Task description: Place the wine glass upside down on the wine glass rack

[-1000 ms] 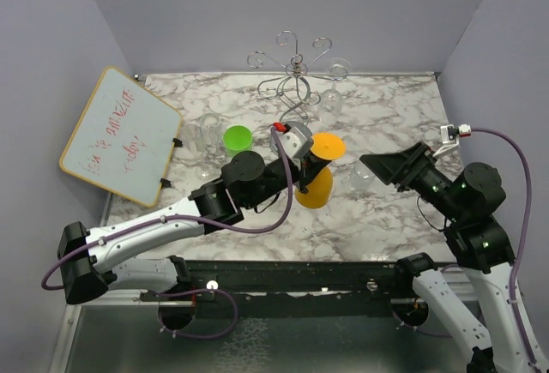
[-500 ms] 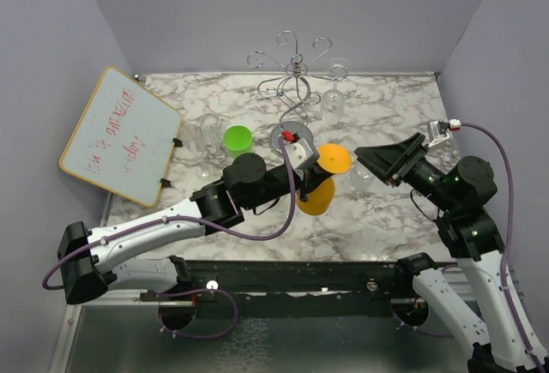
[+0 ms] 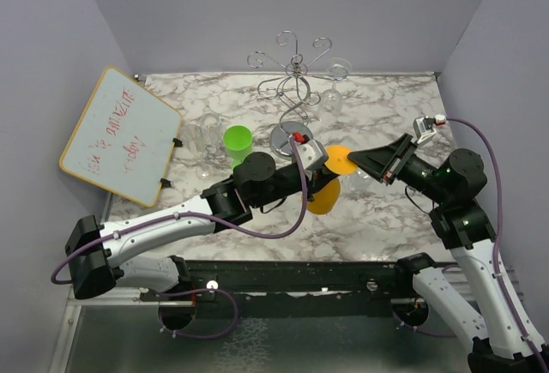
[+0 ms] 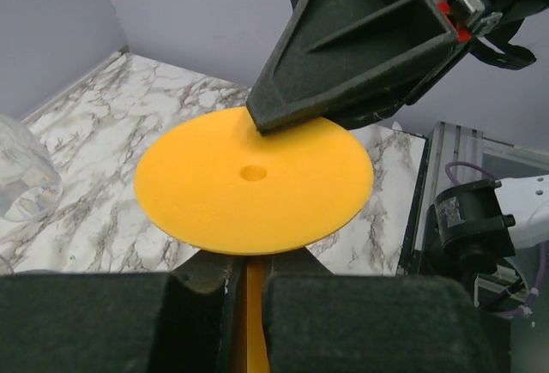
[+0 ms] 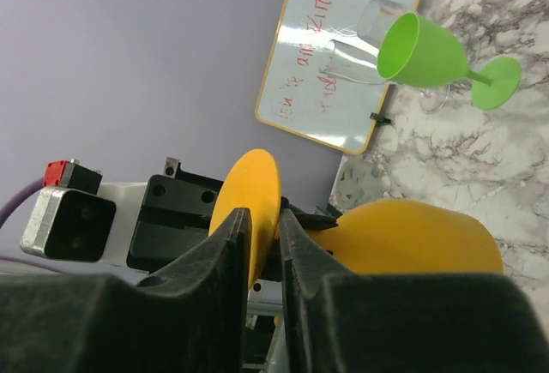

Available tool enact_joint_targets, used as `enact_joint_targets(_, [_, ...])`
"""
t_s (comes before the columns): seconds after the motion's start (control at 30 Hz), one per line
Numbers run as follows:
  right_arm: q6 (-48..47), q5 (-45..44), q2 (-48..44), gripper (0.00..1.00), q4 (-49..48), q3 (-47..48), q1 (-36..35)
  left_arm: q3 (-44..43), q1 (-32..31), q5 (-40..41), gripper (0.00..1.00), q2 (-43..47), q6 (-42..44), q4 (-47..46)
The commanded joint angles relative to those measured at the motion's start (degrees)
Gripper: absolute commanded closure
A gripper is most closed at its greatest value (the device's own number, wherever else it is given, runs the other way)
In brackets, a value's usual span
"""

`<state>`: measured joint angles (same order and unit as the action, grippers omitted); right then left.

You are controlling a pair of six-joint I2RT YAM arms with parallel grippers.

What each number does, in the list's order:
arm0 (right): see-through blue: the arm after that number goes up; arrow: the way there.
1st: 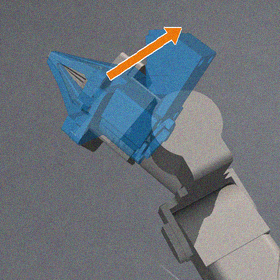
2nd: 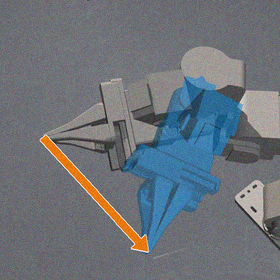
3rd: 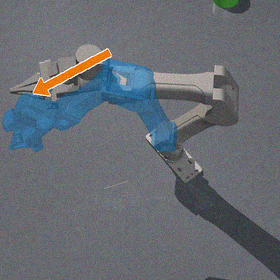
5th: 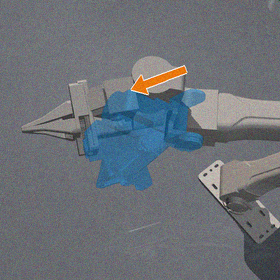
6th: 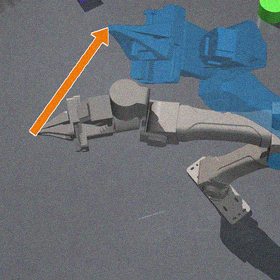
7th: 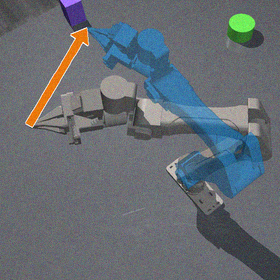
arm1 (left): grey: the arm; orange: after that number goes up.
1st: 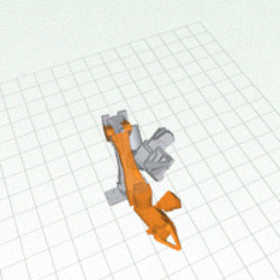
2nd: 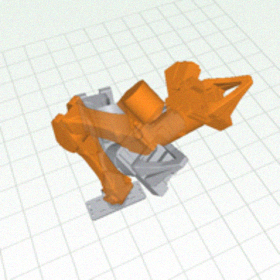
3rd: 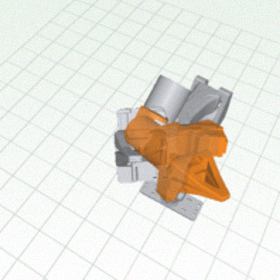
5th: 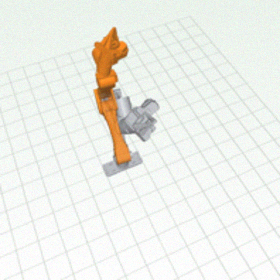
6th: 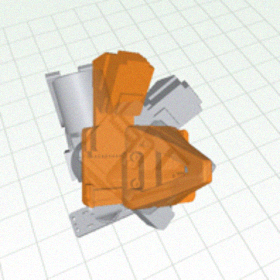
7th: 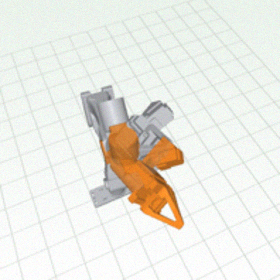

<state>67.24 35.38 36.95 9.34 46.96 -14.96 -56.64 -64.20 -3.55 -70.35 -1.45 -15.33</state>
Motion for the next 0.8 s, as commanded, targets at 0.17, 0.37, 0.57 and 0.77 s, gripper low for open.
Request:
enact_joint_targets(0.17, [2.4,5.4,-0.3,0.80,-2.8,-0.3,-0.2,-2.4,-0.1,-0.1,1.00,-2.0,-0.7,-1.3])
enact_joint_targets(0.37, [3.7,6.0,0.2,0.99,-2.7,1.2,-0.2,-1.7,-0.1,0.7,0.95,-1.8,-2.3,-0.7])
enact_joint_targets(0.57, [-1.2,-2.1,0.6,0.99,4.4,3.9,-0.2,-0.5,0.0,3.1,0.48,-0.6,-6.2,1.1])
enact_joint_targets(0.77, [-13.9,-11.6,4.7,0.99,16.8,14.2,-0.2,-1.5,0.0,6.4,0.27,3.8,-8.9,9.8])
